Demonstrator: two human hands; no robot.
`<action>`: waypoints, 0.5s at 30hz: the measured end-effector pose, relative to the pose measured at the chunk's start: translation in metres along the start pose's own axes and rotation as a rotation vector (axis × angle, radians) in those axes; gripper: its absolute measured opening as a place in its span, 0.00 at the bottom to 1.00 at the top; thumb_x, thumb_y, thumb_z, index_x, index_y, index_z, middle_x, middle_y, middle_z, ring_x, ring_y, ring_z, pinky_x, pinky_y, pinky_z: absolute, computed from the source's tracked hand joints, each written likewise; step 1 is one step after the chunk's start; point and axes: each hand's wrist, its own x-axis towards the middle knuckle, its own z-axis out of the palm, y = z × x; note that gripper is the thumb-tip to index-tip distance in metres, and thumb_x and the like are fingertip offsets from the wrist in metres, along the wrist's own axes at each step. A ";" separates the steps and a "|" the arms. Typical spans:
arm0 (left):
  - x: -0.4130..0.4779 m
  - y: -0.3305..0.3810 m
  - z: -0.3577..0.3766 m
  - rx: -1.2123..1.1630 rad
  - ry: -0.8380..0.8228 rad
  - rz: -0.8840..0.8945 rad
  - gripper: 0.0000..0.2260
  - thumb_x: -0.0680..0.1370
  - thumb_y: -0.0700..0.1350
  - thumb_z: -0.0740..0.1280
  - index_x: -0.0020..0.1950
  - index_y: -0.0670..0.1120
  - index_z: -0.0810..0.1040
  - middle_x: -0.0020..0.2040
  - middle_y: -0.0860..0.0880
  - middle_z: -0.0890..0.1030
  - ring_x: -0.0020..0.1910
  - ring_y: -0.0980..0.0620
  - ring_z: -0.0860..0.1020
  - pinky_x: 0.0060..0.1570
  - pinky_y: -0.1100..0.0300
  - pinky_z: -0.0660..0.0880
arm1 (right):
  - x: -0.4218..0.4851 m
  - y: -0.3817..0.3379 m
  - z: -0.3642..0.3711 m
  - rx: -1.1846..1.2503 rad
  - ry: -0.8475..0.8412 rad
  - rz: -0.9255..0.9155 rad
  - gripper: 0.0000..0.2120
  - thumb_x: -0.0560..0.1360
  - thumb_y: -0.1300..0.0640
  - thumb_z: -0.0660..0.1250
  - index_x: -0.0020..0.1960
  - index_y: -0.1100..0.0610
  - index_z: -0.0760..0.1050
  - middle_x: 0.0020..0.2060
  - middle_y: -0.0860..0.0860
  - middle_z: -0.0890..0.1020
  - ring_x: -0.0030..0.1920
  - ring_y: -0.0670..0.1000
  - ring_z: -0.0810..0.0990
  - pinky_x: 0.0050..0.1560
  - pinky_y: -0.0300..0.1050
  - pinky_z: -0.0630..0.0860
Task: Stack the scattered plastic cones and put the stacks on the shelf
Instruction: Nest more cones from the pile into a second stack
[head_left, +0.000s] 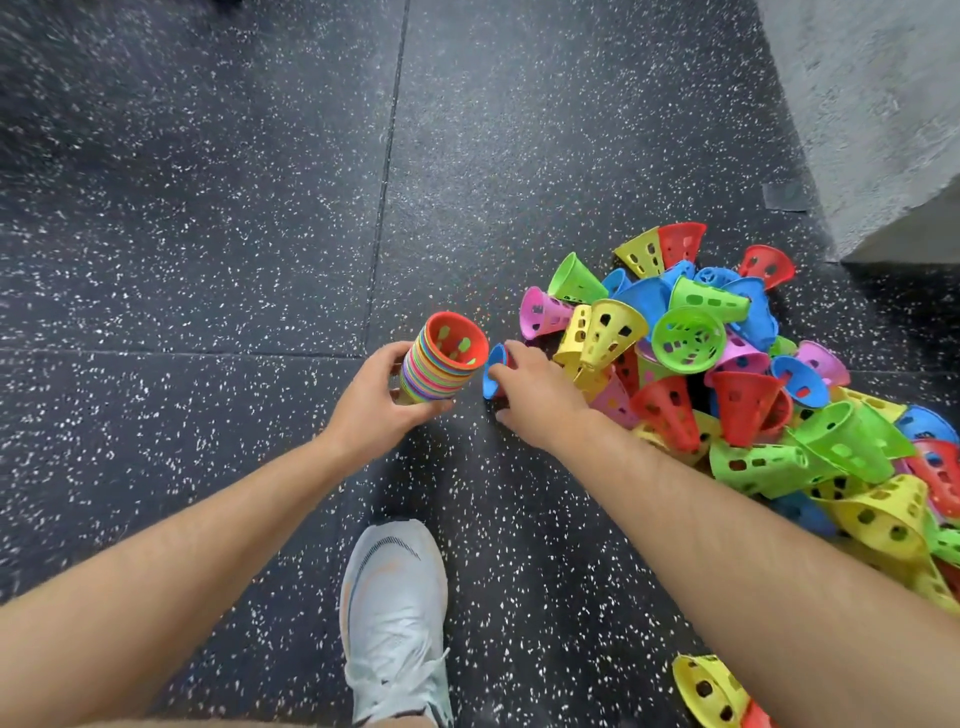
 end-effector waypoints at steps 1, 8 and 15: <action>-0.001 -0.002 0.000 0.005 -0.003 -0.004 0.31 0.69 0.47 0.83 0.69 0.50 0.75 0.63 0.54 0.79 0.63 0.56 0.78 0.64 0.49 0.78 | 0.001 -0.002 0.002 -0.017 0.020 -0.005 0.22 0.75 0.54 0.70 0.67 0.56 0.71 0.67 0.57 0.67 0.65 0.59 0.69 0.61 0.51 0.71; -0.003 -0.004 0.007 0.009 -0.020 0.000 0.31 0.69 0.46 0.84 0.68 0.50 0.76 0.62 0.55 0.80 0.62 0.56 0.79 0.65 0.47 0.77 | -0.009 0.010 -0.020 0.420 0.408 0.166 0.14 0.73 0.55 0.72 0.52 0.64 0.75 0.58 0.58 0.72 0.57 0.58 0.74 0.60 0.48 0.71; 0.005 0.001 0.019 0.049 -0.031 0.022 0.32 0.69 0.49 0.84 0.70 0.52 0.75 0.63 0.57 0.79 0.63 0.59 0.77 0.65 0.50 0.77 | -0.028 0.025 -0.057 0.690 0.820 0.221 0.13 0.72 0.51 0.75 0.46 0.59 0.76 0.52 0.54 0.76 0.52 0.48 0.75 0.54 0.30 0.66</action>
